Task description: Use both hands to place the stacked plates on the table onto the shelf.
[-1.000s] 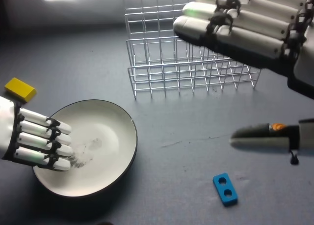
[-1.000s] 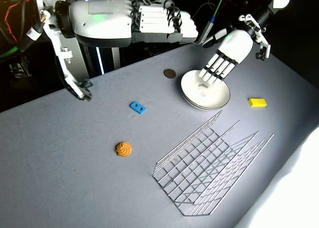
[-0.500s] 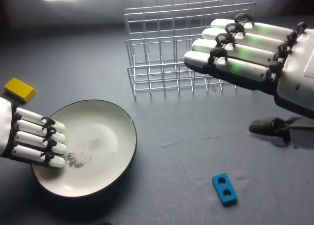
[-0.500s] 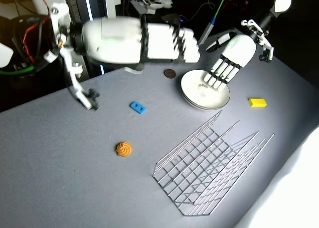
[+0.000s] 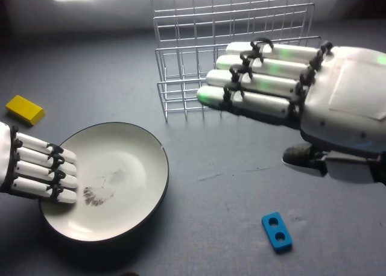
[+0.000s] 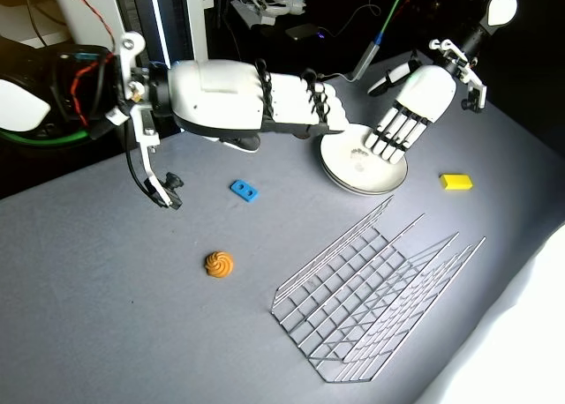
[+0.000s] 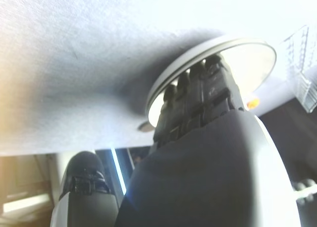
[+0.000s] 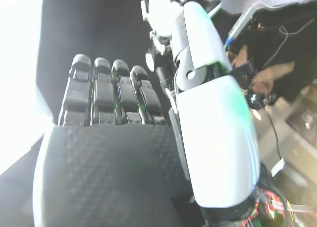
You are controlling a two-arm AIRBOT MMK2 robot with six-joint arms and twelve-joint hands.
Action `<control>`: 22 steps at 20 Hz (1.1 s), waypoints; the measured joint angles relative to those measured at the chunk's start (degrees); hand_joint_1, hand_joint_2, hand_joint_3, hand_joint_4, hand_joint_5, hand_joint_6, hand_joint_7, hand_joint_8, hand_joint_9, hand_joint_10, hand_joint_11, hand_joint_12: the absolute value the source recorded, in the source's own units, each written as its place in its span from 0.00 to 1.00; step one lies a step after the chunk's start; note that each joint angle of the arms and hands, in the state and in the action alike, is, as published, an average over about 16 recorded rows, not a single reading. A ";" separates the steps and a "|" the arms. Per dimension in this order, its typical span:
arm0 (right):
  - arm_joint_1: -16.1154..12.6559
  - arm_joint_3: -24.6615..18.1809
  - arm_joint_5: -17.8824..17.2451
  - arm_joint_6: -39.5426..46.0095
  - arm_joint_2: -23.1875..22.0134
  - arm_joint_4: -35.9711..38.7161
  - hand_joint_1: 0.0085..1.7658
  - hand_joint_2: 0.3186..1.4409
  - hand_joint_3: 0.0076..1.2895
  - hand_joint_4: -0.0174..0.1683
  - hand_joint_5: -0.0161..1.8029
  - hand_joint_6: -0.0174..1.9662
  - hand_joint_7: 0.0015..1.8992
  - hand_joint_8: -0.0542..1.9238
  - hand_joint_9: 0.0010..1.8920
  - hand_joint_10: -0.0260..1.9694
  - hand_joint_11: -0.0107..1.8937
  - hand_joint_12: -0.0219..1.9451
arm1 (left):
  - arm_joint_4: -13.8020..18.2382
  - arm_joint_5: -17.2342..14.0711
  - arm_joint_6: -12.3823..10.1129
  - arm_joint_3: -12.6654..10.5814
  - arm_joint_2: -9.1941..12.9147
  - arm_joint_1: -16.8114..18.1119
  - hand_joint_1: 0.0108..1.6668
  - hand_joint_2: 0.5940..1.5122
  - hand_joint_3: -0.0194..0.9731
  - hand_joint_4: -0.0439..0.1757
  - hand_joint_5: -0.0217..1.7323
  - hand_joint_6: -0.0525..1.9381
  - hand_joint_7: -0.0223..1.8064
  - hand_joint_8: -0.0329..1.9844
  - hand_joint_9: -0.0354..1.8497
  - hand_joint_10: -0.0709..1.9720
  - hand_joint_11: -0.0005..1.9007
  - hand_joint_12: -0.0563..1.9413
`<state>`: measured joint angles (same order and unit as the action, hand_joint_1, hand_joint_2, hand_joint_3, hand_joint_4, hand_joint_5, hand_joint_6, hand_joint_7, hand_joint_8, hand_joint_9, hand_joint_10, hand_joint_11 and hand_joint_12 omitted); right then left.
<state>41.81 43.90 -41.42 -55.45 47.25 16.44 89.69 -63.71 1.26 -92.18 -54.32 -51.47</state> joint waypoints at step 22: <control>-5.47 4.45 10.92 -3.21 8.75 5.67 0.69 0.73 0.01 0.09 0.02 0.02 0.01 0.03 0.01 0.02 0.02 0.01 | -2.35 3.67 -0.49 6.42 -2.02 1.32 0.01 0.53 0.04 0.18 0.01 0.02 0.01 0.01 0.03 0.04 0.01 0.03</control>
<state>36.34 48.35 -30.50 -58.66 56.01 22.11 87.34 -60.05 0.77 -85.77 -56.33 -50.15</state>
